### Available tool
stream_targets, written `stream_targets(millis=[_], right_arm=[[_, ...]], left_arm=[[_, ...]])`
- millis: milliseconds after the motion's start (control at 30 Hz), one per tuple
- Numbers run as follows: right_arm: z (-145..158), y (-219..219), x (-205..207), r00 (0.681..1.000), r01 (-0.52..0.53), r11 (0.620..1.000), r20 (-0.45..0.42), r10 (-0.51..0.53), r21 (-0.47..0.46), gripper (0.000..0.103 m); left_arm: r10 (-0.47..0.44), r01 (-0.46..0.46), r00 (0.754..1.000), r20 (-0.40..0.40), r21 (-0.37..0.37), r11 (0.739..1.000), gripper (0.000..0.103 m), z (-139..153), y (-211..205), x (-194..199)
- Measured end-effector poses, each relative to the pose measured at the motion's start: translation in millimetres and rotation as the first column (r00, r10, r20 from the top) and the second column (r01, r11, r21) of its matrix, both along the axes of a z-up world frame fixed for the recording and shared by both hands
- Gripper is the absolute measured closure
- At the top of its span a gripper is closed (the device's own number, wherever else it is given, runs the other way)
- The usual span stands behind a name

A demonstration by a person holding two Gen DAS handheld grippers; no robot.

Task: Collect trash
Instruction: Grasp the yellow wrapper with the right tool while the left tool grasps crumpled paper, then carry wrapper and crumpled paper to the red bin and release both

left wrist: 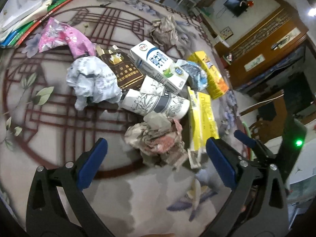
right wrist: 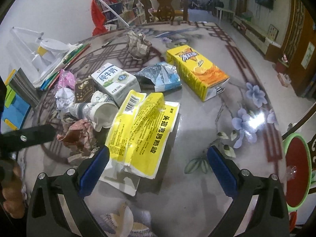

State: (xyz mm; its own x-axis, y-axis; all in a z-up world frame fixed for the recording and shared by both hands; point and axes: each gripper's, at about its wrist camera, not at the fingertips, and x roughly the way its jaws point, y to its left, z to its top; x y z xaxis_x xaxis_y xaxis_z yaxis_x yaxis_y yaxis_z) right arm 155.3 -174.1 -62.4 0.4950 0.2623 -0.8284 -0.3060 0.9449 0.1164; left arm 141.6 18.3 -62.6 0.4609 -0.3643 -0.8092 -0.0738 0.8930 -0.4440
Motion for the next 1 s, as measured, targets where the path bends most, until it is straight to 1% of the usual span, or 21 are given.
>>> stream_targets(millis=[33, 167, 233, 267, 300, 333, 367, 400, 433, 500, 533, 567, 600, 700, 833, 1000], right_arm=[[-2.6, -0.6, 2.1, 1.0, -0.001, 1.0, -0.008, 0.001, 0.002, 0.008], [-10.7, 1.1, 9.1, 0.999, -0.01, 0.999, -0.033, 0.011, 0.031, 0.008], [-13.6, 3.1, 13.2, 0.999, -0.015, 0.999, -0.043, 0.017, 0.049, 0.008], [-15.5, 4.6, 15.4, 0.998, -0.018, 0.998, -0.052, 0.021, 0.06, 0.011], [-17.3, 5.9, 17.4, 0.998, -0.02, 0.997, -0.063, 0.024, 0.07, 0.016], [-18.1, 6.5, 18.6, 0.997, -0.02, 0.997, -0.067, 0.025, 0.077, 0.021], [-18.5, 8.4, 19.9, 0.997, -0.023, 0.997, -0.066, 0.028, 0.079, 0.032], [-18.8, 9.9, 20.4, 0.997, -0.028, 0.997, -0.066, 0.033, 0.075, 0.04], [-19.0, 10.5, 21.0, 0.997, -0.033, 0.997, -0.068, 0.038, 0.076, 0.042], [-19.8, 12.1, 22.1, 0.996, -0.04, 0.996, -0.071, 0.046, 0.083, 0.052], [-20.4, 13.6, 22.0, 0.996, -0.045, 0.996, -0.072, 0.05, 0.077, 0.055], [-21.4, 14.7, 22.0, 0.996, -0.047, 0.996, -0.074, 0.053, 0.076, 0.061], [-23.1, 15.9, 21.8, 0.995, -0.049, 0.996, -0.078, 0.055, 0.077, 0.066], [-25.4, 16.9, 19.6, 0.995, -0.055, 0.995, -0.081, 0.062, 0.089, 0.067], [-20.6, 14.8, 16.9, 0.995, -0.056, 0.993, -0.078, 0.064, 0.103, 0.069], [-8.9, 11.3, 7.7, 0.996, -0.058, 0.993, -0.059, 0.064, 0.107, 0.069]], left_arm=[[0.003, -0.003, 1.0, -0.002, 0.02, 1.0, 0.006, -3.1, -3.5, 2.9], [-0.016, 0.017, 1.0, -0.008, 0.038, 0.999, 0.007, -11.8, -13.1, 11.0], [-0.018, 0.018, 1.0, -0.009, 0.061, 0.998, 0.014, -15.4, -16.5, 14.0], [-0.025, 0.025, 1.0, -0.009, 0.066, 0.998, 0.016, -17.5, -18.2, 15.5], [-0.029, 0.029, 1.0, -0.011, 0.065, 0.997, 0.019, -19.4, -19.6, 17.0], [-0.033, 0.034, 0.999, -0.015, 0.067, 0.997, 0.026, -22.1, -20.5, 17.8], [-0.034, 0.035, 0.999, -0.017, 0.076, 0.996, 0.029, -23.9, -20.7, 17.9], [-0.033, 0.035, 0.999, -0.016, 0.083, 0.996, 0.033, -24.5, -20.7, 18.2], [-0.035, 0.036, 0.999, -0.012, 0.078, 0.996, 0.035, -25.2, -19.5, 17.4], [-0.037, 0.037, 0.999, -0.003, 0.071, 0.997, 0.038, -25.1, -17.3, 15.8], [-0.039, 0.039, 0.999, 0.002, 0.072, 0.997, 0.04, -24.7, -17.4, 15.5], [-0.04, 0.039, 0.999, 0.008, 0.073, 0.997, 0.042, -24.4, -17.0, 14.9], [-0.041, 0.04, 0.999, 0.011, 0.067, 0.997, 0.046, -24.2, -16.6, 14.7], [-0.046, 0.044, 0.999, 0.026, 0.069, 0.997, 0.052, -21.8, -17.2, 12.8], [-0.035, 0.032, 0.999, 0.035, 0.07, 0.997, 0.06, -15.9, -14.4, 7.6], [-0.022, 0.018, 0.999, 0.049, 0.071, 0.997, 0.062, -4.9, -10.8, -2.1]])
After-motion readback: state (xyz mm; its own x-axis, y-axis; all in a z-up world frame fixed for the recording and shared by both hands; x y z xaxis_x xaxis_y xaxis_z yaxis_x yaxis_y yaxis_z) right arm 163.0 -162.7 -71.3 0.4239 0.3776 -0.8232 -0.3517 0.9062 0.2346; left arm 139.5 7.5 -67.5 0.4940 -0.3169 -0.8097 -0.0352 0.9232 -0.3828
